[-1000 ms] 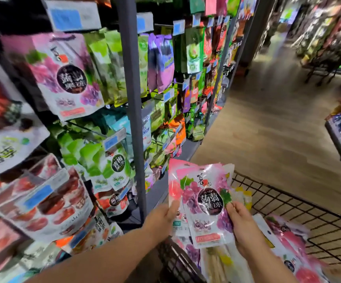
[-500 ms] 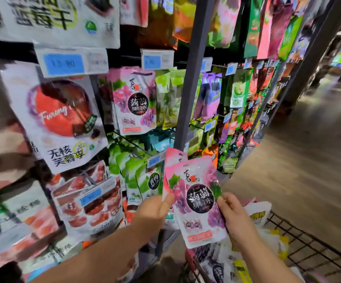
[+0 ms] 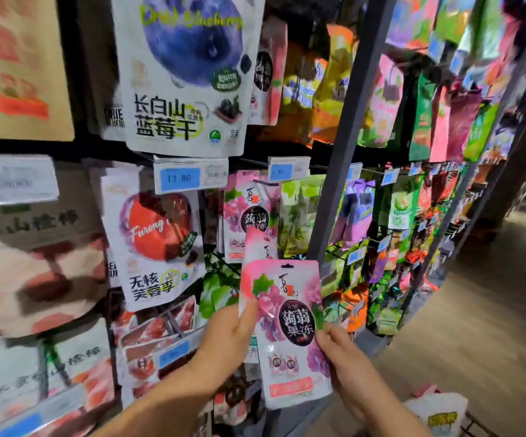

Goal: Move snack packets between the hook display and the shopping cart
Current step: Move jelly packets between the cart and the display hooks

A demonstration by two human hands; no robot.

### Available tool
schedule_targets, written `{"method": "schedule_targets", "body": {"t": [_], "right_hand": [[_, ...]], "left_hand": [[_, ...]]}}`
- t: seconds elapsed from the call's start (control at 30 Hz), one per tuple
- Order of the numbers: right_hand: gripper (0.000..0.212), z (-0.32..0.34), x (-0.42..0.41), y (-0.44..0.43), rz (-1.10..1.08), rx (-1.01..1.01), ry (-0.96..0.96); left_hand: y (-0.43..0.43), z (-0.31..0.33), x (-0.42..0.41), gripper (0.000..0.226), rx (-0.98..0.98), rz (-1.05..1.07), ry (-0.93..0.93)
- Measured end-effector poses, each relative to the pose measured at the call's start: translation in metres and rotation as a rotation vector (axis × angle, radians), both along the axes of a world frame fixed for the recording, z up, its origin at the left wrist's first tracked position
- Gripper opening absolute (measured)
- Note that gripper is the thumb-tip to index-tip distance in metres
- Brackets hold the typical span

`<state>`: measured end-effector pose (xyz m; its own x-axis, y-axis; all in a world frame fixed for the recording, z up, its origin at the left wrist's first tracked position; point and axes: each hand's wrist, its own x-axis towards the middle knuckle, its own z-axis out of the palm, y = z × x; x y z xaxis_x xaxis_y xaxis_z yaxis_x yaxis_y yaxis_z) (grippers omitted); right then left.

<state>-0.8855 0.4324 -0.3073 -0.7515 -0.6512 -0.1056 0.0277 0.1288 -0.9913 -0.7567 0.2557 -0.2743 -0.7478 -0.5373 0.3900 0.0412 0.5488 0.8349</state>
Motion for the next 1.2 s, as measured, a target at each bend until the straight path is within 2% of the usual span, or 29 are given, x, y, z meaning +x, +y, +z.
{"method": "schedule_targets", "body": {"t": [0.07, 0.1, 0.17, 0.27, 0.37, 0.43, 0.5, 0.6, 0.73, 0.9, 1.03, 1.13, 1.2], "right_hand": [[0.029, 0.009, 0.0, -0.01, -0.012, -0.077, -0.041], [0.026, 0.014, -0.003, -0.014, -0.03, -0.099, -0.045], [0.027, 0.023, -0.011, -0.023, -0.081, -0.124, -0.016], [0.025, 0.042, -0.018, -0.035, -0.129, -0.154, 0.064], [0.03, 0.06, -0.029, -0.049, -0.191, -0.197, 0.147], [0.027, 0.071, -0.036, -0.057, -0.222, -0.222, 0.176], [0.023, 0.079, -0.045, -0.066, -0.228, -0.242, 0.184], [0.022, 0.085, -0.052, -0.077, -0.239, -0.259, 0.184], [0.023, 0.09, -0.061, -0.091, -0.255, -0.27, 0.129], [0.025, 0.094, -0.071, -0.106, -0.298, -0.242, 0.173], [0.027, 0.096, -0.079, -0.113, -0.292, -0.238, 0.173], [0.026, 0.098, -0.08, -0.117, -0.273, -0.247, 0.155], [0.025, 0.098, -0.082, -0.119, -0.272, -0.229, 0.152]], "left_hand": [[-0.003, 0.012, 0.0, 0.05, 0.021, 0.0, -0.005], [-0.005, 0.016, -0.002, 0.052, 0.02, 0.016, 0.002], [-0.007, 0.025, -0.003, 0.057, 0.029, 0.039, 0.032], [-0.012, 0.031, -0.003, 0.048, 0.011, 0.055, 0.06], [-0.026, 0.031, -0.003, 0.064, 0.037, 0.135, 0.07], [-0.034, 0.031, 0.0, 0.063, 0.048, 0.175, 0.079], [-0.042, 0.03, 0.005, 0.055, 0.019, 0.216, 0.091], [-0.052, 0.028, 0.012, 0.056, -0.027, 0.237, 0.1], [-0.057, 0.025, 0.021, 0.076, -0.014, 0.314, 0.051], [-0.062, 0.024, 0.027, 0.064, -0.043, 0.332, 0.09], [-0.067, 0.025, 0.03, 0.069, -0.017, 0.312, 0.094], [-0.062, 0.03, 0.032, 0.049, 0.033, 0.298, 0.118], [-0.057, 0.034, 0.032, 0.046, 0.041, 0.296, 0.145]]}}
